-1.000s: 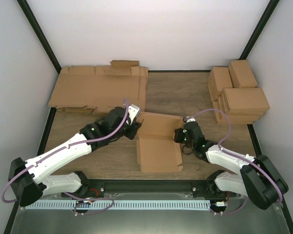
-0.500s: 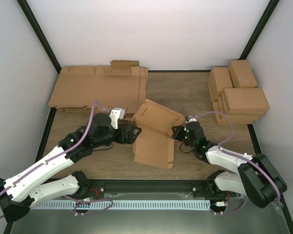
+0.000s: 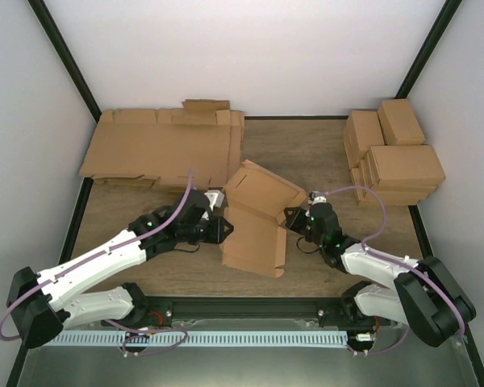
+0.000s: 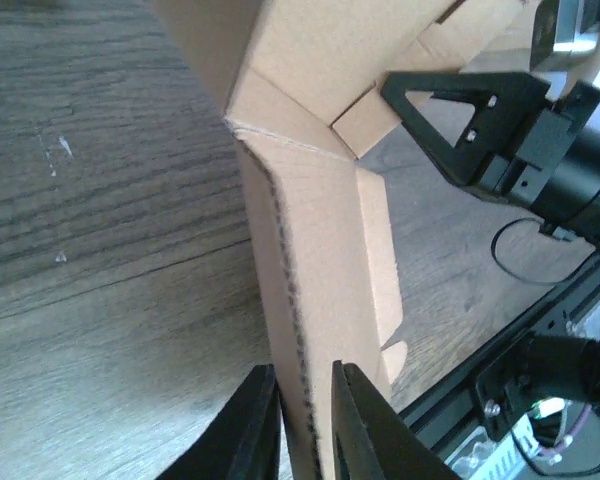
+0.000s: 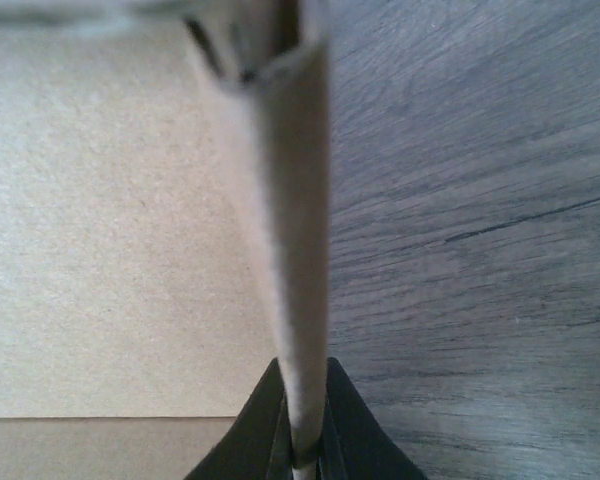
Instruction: Fold the paper box
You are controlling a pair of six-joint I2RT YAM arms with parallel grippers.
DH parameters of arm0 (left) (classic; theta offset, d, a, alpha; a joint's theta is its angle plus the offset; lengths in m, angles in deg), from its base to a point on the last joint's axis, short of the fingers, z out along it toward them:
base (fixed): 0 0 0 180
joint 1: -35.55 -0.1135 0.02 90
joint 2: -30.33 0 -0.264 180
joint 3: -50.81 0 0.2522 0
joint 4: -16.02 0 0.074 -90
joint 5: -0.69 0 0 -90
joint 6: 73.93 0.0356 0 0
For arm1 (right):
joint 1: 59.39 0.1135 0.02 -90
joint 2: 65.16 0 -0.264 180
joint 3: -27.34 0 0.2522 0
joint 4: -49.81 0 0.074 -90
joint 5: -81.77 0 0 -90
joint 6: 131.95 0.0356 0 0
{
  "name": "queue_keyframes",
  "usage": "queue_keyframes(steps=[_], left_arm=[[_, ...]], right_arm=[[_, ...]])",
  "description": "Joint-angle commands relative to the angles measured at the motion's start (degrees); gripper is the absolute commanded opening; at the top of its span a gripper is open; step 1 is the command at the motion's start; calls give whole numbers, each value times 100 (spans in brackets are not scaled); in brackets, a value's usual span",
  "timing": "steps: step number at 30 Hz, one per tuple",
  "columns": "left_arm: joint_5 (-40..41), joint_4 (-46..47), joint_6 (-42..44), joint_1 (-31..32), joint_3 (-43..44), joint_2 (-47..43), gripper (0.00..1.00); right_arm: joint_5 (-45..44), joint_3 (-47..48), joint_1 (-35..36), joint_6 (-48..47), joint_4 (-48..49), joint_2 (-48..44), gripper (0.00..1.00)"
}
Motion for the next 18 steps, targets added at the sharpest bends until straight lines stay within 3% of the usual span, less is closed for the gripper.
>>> queue_keyframes(steps=[1, 3, 6, 9, 12, 18], left_arm=[[226, -217, 214, 65, 356, 34, 8], [403, -684, 430, 61, 753, 140, 4], [609, -1574, 813, 67, 1507, 478, 4], [795, -2619, 1100, 67, 2258, 865, 4], [860, -3198, 1255, 59, 2743, 1074, 4], [927, -4094, 1551, 46, 3415, 1586, 4]], right_arm=[[-3, -23, -25, 134, 72, -86, 1], [262, -74, -25, 87, 220, -58, 11], [763, -295, -18, 57, 594, -57, 41], [1235, -553, -10, -34, 756, -110, 61], [1818, -740, -7, -226, 608, -250, 75], [2296, -903, -7, -595, -705, -1222, 91]])
